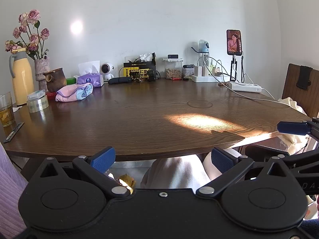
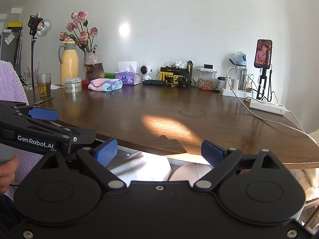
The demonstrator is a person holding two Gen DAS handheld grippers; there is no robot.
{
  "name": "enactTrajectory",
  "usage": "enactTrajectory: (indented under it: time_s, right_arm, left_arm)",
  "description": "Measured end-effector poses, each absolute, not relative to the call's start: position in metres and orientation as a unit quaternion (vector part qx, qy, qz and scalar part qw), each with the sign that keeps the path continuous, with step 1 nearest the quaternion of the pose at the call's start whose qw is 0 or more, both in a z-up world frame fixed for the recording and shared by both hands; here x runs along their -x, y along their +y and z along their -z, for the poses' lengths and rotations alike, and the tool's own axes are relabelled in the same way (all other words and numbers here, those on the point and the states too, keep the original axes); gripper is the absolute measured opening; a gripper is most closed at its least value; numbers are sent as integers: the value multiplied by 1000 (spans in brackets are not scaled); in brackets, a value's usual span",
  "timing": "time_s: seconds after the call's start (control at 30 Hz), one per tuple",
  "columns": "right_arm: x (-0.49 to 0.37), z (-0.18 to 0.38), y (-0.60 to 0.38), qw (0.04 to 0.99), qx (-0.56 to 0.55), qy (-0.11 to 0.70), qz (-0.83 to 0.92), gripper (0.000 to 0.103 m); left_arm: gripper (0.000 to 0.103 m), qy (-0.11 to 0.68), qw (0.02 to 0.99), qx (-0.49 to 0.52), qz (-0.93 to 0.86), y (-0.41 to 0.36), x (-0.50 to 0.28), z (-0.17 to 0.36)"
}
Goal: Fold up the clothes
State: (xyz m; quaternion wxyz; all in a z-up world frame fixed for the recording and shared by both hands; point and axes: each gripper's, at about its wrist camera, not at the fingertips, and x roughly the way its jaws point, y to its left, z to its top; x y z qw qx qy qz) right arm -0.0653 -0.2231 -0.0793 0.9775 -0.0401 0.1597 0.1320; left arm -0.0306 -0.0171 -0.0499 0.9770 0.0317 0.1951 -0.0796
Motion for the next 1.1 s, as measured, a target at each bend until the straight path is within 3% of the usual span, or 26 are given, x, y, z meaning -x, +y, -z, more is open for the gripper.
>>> enactTrajectory:
  time_s: [1.1]
  right_arm:
    - [65,79,-226,977,40,158,-134,95]
  left_arm:
    - [103,195,977,-29,78,-16,30,49]
